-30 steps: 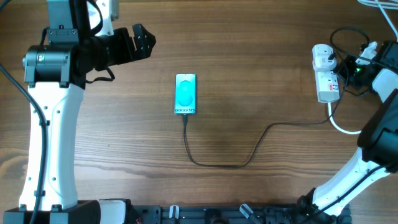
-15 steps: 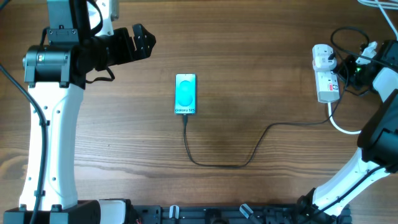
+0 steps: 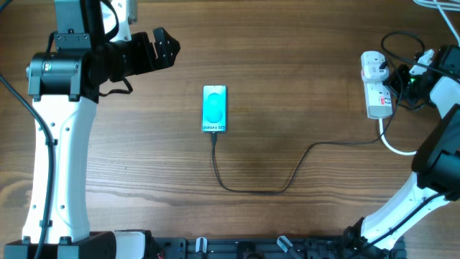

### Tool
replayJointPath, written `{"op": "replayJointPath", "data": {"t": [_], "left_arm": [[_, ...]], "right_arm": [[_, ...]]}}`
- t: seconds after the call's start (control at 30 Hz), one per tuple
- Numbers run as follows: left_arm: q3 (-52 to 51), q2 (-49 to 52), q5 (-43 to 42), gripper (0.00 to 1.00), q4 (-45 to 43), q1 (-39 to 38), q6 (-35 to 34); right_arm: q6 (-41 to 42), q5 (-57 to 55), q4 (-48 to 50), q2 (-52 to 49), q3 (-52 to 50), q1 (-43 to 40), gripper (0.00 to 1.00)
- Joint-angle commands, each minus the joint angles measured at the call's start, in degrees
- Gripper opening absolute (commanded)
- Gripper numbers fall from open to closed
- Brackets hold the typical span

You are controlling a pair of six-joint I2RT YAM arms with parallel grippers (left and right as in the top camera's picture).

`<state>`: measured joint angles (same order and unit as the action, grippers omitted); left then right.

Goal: Plug charger to phone and switch on socket

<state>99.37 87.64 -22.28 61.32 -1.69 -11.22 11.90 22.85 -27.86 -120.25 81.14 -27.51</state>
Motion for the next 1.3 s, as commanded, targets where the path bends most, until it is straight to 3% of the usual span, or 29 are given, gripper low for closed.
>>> {"op": "replayJointPath", "data": {"t": [0.0,0.23,0.37,0.43,0.7,0.9,0.97,1.0,1.03,1.1,1.27], "left_arm": [[0.1,-0.6,0.3,1.0,-0.2,0.1,0.3],[0.1,-0.6,0.3,1.0,-0.2,0.1,0.3],[0.1,-0.6,0.3,1.0,-0.2,0.1,0.3],[0.1,-0.6,0.3,1.0,-0.2,0.1,0.3],[0.1,-0.6,0.3,1.0,-0.2,0.1,0.3],[0.1,-0.6,0.3,1.0,-0.2,0.1,0.3],[0.1,-0.6,0.3,1.0,-0.2,0.1,0.3],[0.1,-0.6,0.3,1.0,-0.2,0.1,0.3],[0.1,-0.6,0.3,1.0,-0.2,0.1,0.3],[0.1,-0.6,0.3,1.0,-0.2,0.1,0.3],[0.1,-0.6,0.3,1.0,-0.2,0.1,0.3]], "right_arm": [[0.3,0.0,-1.9,-3.2,-2.9,2.5,0.04],[7.8,-2.5,1.5,-2.0,1.5,-3.9,0.04],[7.0,-0.9,-0.5,1.7,6.8,-9.5,0.04],[4.3,5.0,-0.1,5.2,8.1,-11.4,0.04],[-5.9,25.6,-2.8,27.4,9.2,-11.9,0.04],[-10.3,30.9,-16.8,48.2,9.2,-9.6,0.04],[-11.9,30.8,-24.1,55.3,9.2,-9.6,0.34],[-11.7,30.1,-27.3,57.5,9.2,-9.6,0.61],[-11.7,28.0,-31.8,60.2,9.2,-9.6,1.0],[-11.4,21.4,-35.5,63.8,9.2,-9.6,1.0],[-10.4,18.0,-41.0,68.2,9.2,-9.6,1.0]]}}
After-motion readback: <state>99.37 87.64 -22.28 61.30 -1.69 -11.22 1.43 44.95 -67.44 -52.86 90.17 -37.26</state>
